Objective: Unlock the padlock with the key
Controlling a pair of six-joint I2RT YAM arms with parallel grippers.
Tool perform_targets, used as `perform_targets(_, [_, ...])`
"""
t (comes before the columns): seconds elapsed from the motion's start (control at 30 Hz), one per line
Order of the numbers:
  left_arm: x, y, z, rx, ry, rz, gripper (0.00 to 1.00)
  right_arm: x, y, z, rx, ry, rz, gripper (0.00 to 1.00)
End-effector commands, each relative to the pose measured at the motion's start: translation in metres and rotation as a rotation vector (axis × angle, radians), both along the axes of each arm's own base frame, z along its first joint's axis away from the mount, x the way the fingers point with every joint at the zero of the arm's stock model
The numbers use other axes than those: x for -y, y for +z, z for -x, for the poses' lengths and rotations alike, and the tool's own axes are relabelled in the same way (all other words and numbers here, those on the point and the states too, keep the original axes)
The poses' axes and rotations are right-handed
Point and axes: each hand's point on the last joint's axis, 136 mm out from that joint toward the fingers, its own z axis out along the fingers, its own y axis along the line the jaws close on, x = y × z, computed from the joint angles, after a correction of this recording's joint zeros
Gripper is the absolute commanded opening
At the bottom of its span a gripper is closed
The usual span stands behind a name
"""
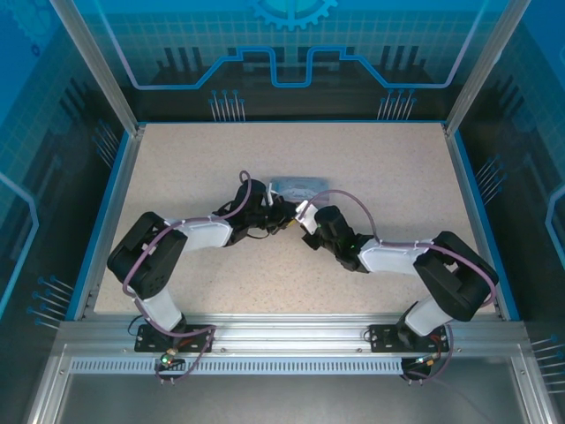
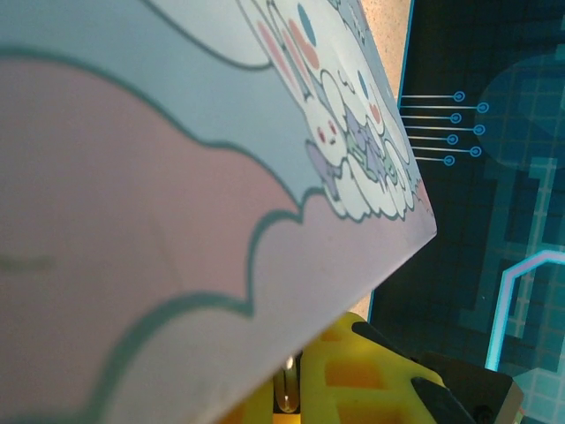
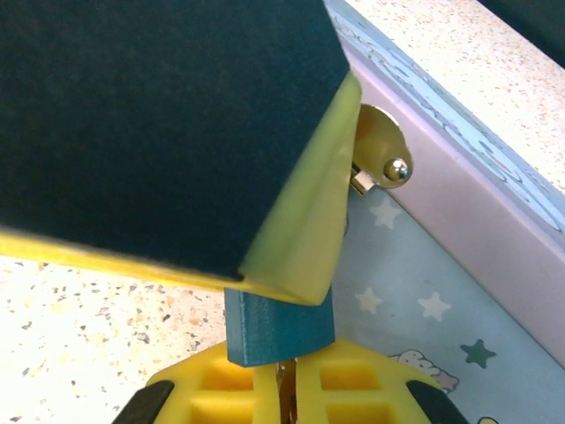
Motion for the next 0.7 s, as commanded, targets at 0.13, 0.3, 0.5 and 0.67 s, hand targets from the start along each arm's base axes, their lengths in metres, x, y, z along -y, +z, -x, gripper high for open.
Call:
perform_targets(0.13, [-0.001, 0.022, 0.000, 0.052, -0.032, 0.051, 0.00, -0.005, 0.014, 0.004, -0.065, 0.067, -0.140, 0.03])
perform_targets(0.3, [0.001, 0.021, 0.002, 0.081, -0.075, 0.048, 0.00, -0.008, 0.021, 0.010, -0.190, 0.163, -0.296, 0.02])
perform_targets(0.5, [-0.001, 0.015, 0.007, 0.140, -0.142, -0.002, 0.00, -0.006, 0.027, 0.016, -0.321, 0.251, -0.455, 0.02])
perform_targets(0.67, [-0.003, 0.010, 0.010, 0.191, -0.184, -0.029, 0.00, -0.006, 0.023, 0.019, -0.420, 0.297, -0.539, 0.03])
